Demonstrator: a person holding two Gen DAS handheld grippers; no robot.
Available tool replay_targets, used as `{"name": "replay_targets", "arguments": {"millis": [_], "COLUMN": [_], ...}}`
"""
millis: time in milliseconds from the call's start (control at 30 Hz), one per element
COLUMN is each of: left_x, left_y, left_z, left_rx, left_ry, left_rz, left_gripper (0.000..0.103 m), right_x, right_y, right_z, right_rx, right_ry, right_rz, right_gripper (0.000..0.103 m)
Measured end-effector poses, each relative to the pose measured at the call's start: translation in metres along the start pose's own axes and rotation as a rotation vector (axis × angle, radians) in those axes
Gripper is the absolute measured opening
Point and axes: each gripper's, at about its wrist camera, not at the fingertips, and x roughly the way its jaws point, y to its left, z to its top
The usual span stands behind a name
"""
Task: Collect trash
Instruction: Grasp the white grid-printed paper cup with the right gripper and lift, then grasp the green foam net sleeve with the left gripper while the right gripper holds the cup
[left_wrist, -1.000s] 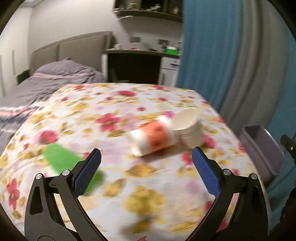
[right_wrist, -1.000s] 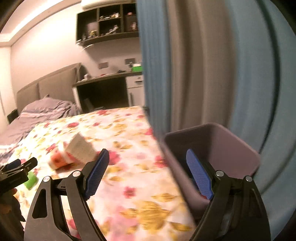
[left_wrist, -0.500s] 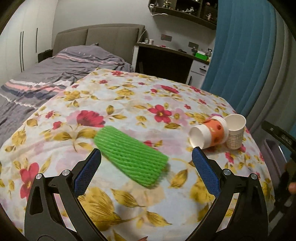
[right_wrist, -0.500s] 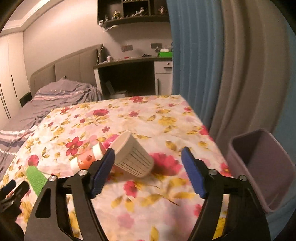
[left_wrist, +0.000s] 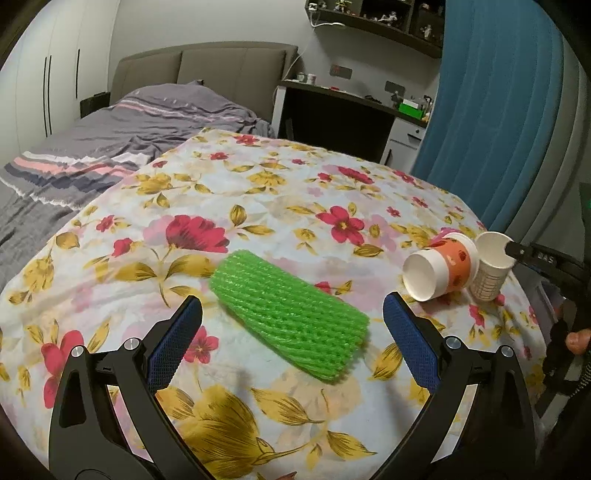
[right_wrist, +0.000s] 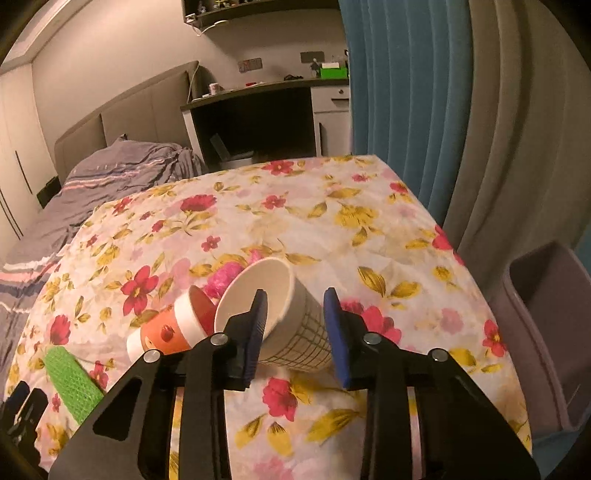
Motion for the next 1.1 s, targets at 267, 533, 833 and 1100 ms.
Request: {"name": "replay_targets", "arguments": {"millis": [267,533,833,1100], "left_x": [0.017,0.034,0.059,0.062], "left_y": [0.000,-0.003,-0.007,-0.008], "left_z": [-0.003,-0.004,-0.001,-0.002], "left_rx": [-0.017,-0.017,0.011,0.021], "left_ry": [0.065,0.112,0.175,0.185], "left_rz": [-0.025,-0.022,0.020,0.039], "left_gripper": [0.097,0.097,0.079,0.045], "right_x": [-0.007,-0.021,-0.051,-0.062], "right_y": [-0.021,-0.031,-0.034,-0.031], "right_z": [-0.022,-0.038,-0.048,-0.057], "right_rx": [0.015,0.025,0.022,0.005], "right_ry": [0.017,-0.003,-0.053,-0.059], "right_rz": [0.010,0.055,0.095,0.109], "right_gripper": [0.006,0.004,0.004,0.004]}}
